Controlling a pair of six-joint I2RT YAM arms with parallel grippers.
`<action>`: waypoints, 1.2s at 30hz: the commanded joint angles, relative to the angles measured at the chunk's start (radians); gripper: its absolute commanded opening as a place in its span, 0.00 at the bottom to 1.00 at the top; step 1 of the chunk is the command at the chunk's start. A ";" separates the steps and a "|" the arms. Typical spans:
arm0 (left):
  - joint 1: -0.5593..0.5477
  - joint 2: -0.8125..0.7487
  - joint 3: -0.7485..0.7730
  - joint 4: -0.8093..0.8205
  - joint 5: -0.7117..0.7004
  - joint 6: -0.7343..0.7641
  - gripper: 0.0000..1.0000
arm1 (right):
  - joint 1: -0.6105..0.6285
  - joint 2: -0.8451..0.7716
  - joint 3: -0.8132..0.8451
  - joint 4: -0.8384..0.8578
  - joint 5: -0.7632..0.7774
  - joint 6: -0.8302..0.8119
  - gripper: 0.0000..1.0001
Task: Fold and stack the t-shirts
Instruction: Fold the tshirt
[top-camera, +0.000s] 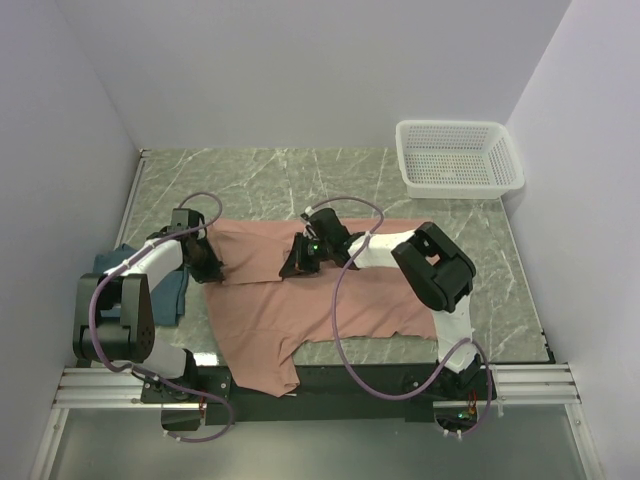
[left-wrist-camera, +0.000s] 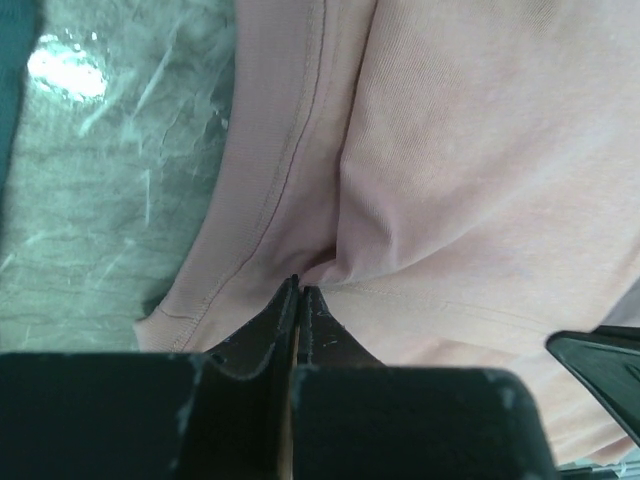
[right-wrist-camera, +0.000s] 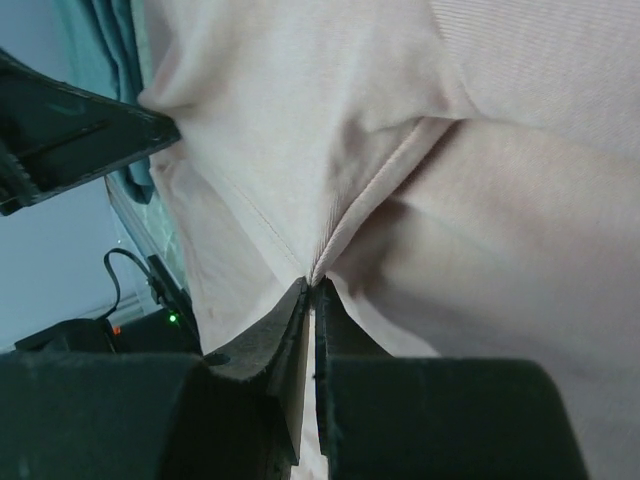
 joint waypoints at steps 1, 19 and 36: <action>0.001 -0.018 0.024 -0.028 0.020 -0.006 0.04 | 0.000 -0.062 0.030 -0.035 0.002 -0.024 0.08; 0.004 -0.142 -0.022 -0.036 0.008 -0.078 0.37 | -0.012 -0.125 0.044 -0.150 0.020 -0.100 0.44; 0.010 0.136 0.289 0.185 -0.084 -0.140 0.51 | -0.685 -0.400 -0.284 -0.094 0.040 -0.160 0.46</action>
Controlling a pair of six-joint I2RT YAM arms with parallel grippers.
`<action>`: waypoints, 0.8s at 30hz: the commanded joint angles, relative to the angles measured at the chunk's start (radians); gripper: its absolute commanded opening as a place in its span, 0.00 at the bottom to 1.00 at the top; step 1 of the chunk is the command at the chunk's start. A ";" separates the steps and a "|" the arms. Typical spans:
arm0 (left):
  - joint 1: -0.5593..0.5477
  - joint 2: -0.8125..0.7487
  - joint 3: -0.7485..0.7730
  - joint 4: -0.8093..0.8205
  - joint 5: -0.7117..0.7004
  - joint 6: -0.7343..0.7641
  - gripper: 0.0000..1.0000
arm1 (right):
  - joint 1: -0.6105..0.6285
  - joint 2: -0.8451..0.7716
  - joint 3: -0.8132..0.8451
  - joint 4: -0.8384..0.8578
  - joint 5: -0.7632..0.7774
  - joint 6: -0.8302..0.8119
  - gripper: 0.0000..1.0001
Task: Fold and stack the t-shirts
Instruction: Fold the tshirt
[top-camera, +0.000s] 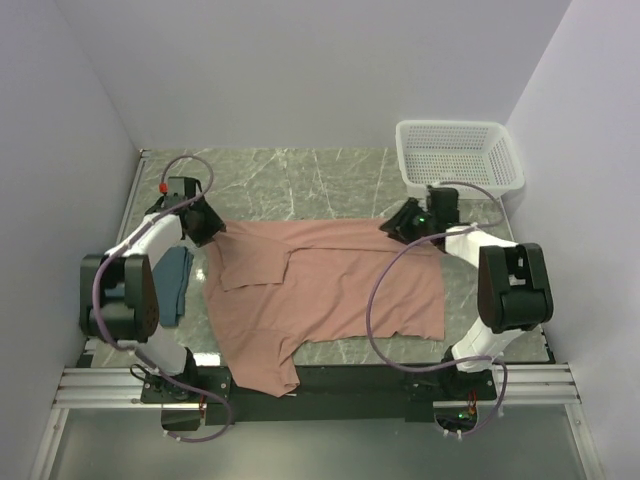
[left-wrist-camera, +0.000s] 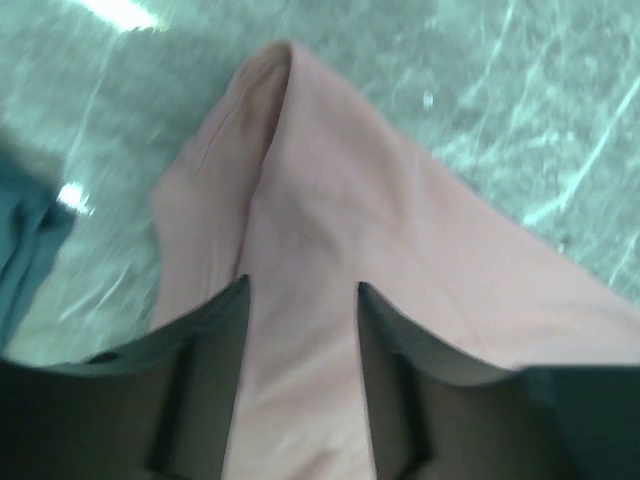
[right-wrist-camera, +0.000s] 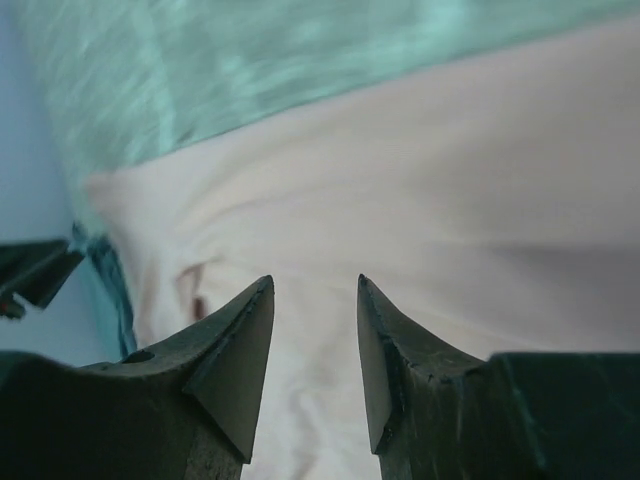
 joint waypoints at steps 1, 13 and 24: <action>0.003 0.079 0.072 0.098 0.026 -0.006 0.48 | -0.109 -0.014 -0.044 0.040 -0.022 -0.004 0.45; 0.064 0.306 0.137 0.098 -0.031 -0.029 0.28 | -0.342 0.161 -0.050 0.043 0.008 0.070 0.44; 0.106 0.318 0.158 0.050 -0.022 -0.021 0.38 | -0.420 0.134 -0.042 -0.046 0.073 0.018 0.42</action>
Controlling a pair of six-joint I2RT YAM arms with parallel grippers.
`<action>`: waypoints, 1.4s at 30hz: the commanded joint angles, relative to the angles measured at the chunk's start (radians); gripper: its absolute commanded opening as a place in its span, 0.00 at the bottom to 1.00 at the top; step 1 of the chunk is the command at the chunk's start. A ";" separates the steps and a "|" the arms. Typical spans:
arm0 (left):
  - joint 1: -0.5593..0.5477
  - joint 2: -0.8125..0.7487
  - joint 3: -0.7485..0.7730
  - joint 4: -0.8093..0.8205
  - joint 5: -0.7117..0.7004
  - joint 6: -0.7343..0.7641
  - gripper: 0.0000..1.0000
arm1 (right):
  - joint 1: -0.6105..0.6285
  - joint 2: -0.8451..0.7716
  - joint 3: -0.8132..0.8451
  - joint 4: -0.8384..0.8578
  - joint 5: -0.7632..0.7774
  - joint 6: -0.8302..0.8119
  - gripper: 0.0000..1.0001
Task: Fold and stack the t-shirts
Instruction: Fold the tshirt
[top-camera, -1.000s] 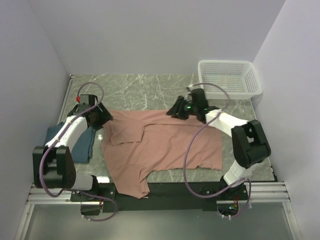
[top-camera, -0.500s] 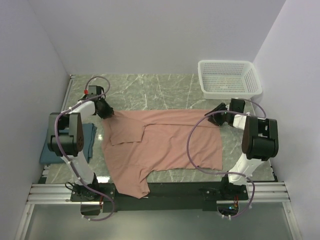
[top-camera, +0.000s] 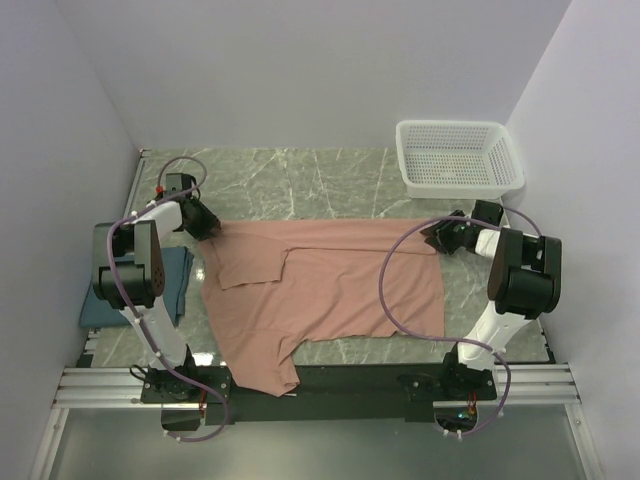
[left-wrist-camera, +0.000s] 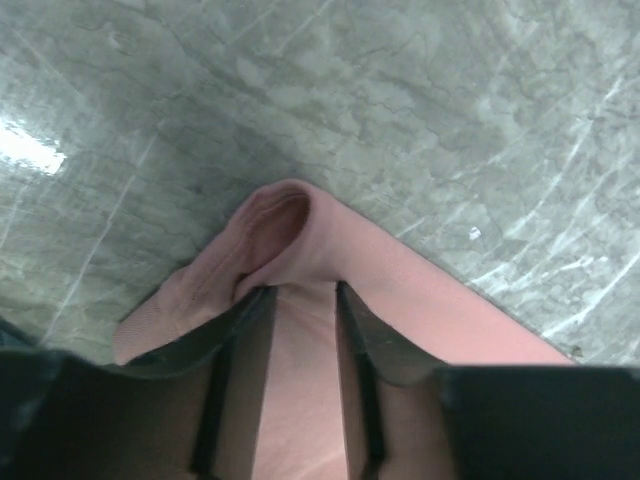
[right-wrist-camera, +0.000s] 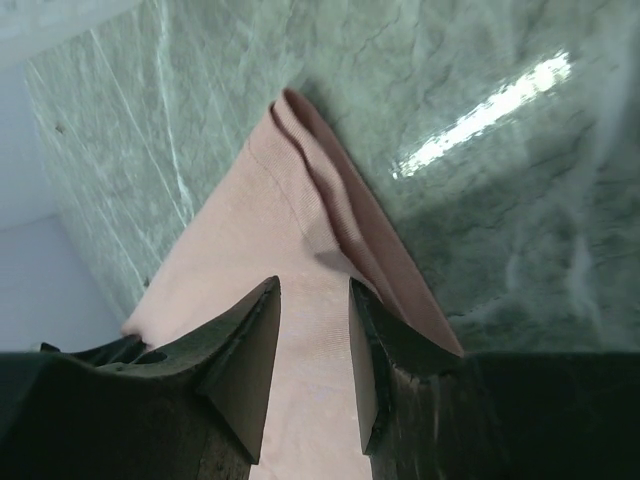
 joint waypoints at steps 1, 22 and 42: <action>0.022 0.004 0.028 -0.035 -0.033 0.028 0.41 | -0.036 -0.012 0.027 -0.086 0.112 -0.085 0.42; -0.275 -0.174 0.057 -0.207 -0.249 0.146 0.71 | 0.327 -0.167 0.197 -0.396 0.481 -0.338 0.43; -0.330 0.217 0.340 -0.241 -0.206 0.133 0.69 | 0.315 0.146 0.444 -0.479 0.494 -0.397 0.42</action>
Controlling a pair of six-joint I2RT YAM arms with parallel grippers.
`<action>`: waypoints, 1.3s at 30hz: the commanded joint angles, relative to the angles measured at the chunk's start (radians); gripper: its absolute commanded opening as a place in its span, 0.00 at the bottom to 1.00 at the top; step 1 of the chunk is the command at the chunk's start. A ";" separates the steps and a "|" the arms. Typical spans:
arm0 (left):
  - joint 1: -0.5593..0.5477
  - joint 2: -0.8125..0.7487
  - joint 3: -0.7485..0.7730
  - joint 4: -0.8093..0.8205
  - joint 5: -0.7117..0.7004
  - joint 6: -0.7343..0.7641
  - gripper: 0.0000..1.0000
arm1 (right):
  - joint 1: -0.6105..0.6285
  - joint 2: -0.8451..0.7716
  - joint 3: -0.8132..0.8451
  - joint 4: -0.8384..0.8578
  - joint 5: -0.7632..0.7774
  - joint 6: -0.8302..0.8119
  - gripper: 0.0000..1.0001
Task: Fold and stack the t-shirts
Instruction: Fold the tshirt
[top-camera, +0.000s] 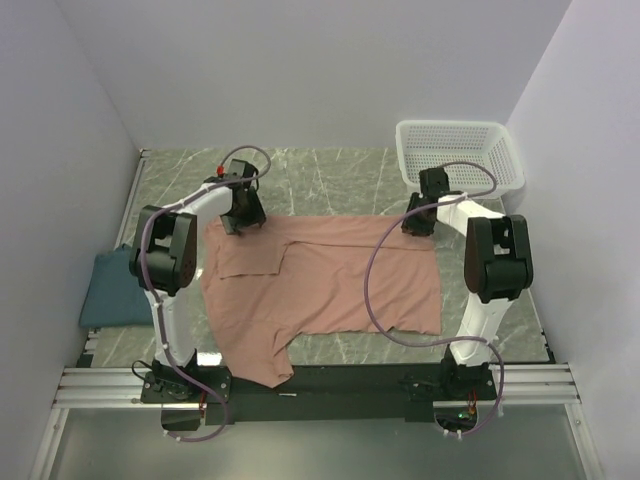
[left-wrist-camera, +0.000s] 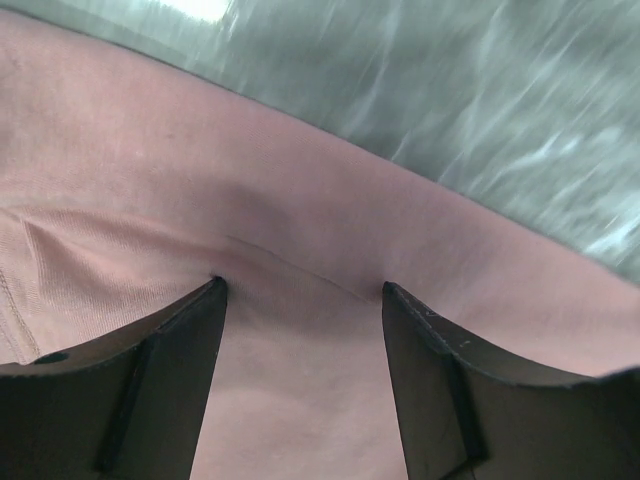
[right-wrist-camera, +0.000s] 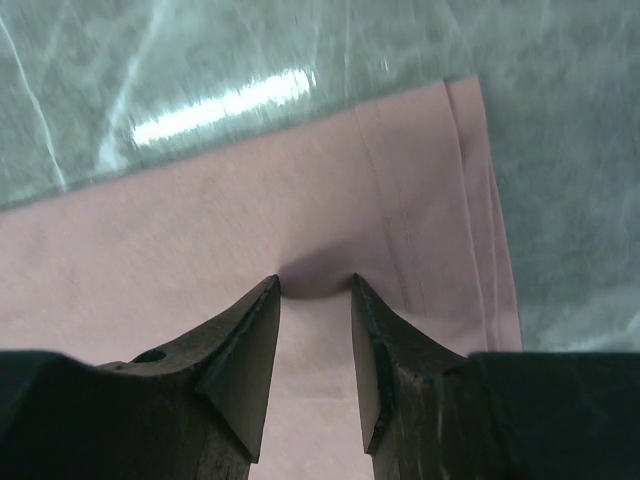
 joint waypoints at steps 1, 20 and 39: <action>0.000 0.093 0.087 -0.009 0.014 0.009 0.69 | -0.017 0.061 0.094 -0.048 0.025 -0.011 0.42; 0.003 -0.228 0.023 -0.097 -0.087 -0.026 0.80 | 0.012 -0.225 0.029 -0.131 0.030 0.021 0.48; 0.142 -0.870 -0.751 -0.066 0.001 -0.137 0.76 | 0.074 -0.525 -0.467 -0.108 -0.018 0.079 0.47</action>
